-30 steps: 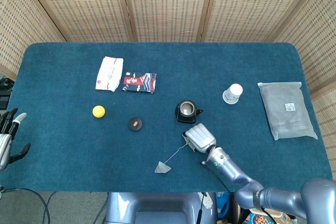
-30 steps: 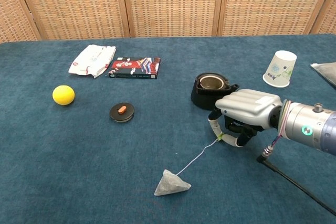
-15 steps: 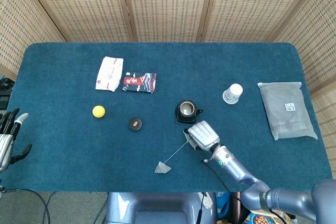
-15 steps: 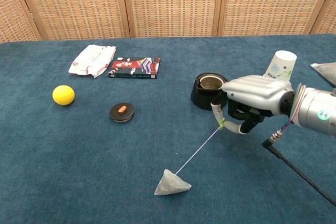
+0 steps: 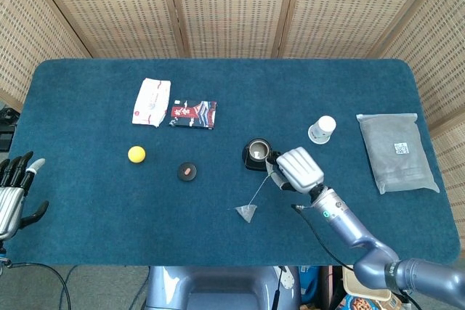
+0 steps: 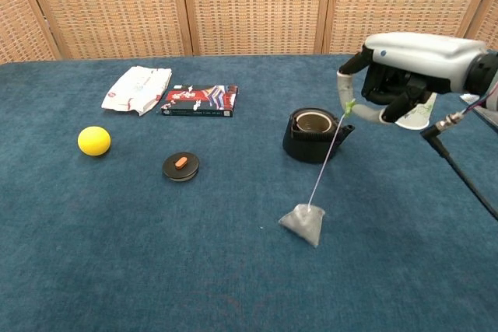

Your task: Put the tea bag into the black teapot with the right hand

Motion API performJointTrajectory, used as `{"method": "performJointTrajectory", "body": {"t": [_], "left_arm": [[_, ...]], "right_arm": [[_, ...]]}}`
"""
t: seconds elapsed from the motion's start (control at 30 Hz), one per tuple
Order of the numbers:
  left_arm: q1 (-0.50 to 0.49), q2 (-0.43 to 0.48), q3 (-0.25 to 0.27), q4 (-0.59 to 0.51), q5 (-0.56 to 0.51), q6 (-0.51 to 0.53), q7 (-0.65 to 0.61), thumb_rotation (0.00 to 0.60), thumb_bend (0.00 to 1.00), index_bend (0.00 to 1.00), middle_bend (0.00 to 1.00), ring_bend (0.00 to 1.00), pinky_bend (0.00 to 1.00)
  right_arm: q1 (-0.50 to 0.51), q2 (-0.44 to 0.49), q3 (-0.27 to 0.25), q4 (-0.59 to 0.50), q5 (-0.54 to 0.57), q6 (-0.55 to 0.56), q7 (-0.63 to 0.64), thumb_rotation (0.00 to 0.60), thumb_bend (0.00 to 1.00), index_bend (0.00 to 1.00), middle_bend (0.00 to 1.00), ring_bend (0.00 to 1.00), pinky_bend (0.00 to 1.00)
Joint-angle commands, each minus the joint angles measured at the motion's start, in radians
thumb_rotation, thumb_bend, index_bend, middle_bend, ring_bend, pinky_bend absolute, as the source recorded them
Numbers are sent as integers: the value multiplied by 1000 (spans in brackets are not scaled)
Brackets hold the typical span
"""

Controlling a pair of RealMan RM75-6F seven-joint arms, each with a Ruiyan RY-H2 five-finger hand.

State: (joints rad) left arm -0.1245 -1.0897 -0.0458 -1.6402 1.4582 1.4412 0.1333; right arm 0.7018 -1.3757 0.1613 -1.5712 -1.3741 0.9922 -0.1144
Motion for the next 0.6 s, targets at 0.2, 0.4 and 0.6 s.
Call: {"method": "performJointTrajectory", "body": {"t": [0.2, 0.4, 0.6], "left_arm": [[3, -1, 3, -3, -3, -1, 3, 600, 339, 101, 20, 4, 0], [5, 0, 2, -1, -6, 1, 2, 600, 339, 100, 20, 4, 0], [5, -1, 2, 2, -8, -2, 0, 600, 339, 100, 20, 4, 0]], "right_arm": [[17, 78, 37, -37, -3, -22, 83, 600, 645, 636, 999, 942, 955], [32, 99, 58, -39, 18, -42, 122, 600, 645, 638, 999, 942, 955], [53, 113, 79, -23, 34, -67, 157, 600, 646, 642, 999, 941, 955]]}}
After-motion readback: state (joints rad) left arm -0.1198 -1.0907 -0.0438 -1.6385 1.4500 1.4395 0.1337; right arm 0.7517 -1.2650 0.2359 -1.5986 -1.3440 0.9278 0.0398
